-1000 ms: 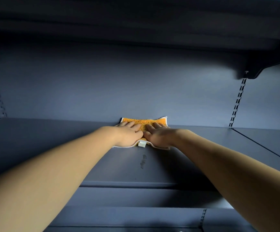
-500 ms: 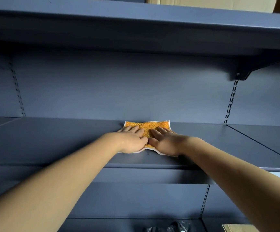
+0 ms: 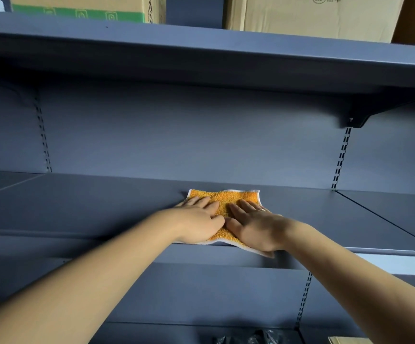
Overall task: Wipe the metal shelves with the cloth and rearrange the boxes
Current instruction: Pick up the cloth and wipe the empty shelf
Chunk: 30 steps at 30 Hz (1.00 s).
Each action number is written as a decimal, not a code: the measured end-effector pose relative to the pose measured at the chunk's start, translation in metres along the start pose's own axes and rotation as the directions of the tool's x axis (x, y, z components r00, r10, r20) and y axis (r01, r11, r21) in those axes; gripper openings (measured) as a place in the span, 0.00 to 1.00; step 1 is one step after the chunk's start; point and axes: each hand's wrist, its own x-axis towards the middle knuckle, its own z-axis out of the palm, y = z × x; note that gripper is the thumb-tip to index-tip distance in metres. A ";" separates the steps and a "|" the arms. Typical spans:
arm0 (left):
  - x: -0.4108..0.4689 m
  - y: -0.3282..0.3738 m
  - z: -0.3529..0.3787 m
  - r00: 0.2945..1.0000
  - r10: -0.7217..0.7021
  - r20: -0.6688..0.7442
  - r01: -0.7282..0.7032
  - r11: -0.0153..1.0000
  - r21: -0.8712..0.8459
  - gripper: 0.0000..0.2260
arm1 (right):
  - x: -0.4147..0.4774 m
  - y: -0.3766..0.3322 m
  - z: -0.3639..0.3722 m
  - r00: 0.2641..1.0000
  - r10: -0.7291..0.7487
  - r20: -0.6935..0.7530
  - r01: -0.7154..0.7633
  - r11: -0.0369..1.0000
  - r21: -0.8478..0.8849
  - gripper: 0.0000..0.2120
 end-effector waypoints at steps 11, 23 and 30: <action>-0.022 -0.039 -0.002 0.999 -0.039 -0.003 0.039 0.999 -0.014 0.27 | -0.002 -0.048 -0.009 0.999 -0.044 0.008 0.044 0.999 0.020 0.35; 0.043 -0.062 -0.017 0.996 -0.061 0.058 0.059 0.998 0.034 0.27 | 0.064 -0.028 -0.024 0.998 -0.017 0.055 0.017 1.000 0.004 0.37; 0.087 -0.077 -0.030 0.991 -0.076 0.111 0.076 0.997 0.009 0.26 | 0.113 -0.014 -0.033 0.995 0.022 0.101 -0.023 1.000 0.008 0.37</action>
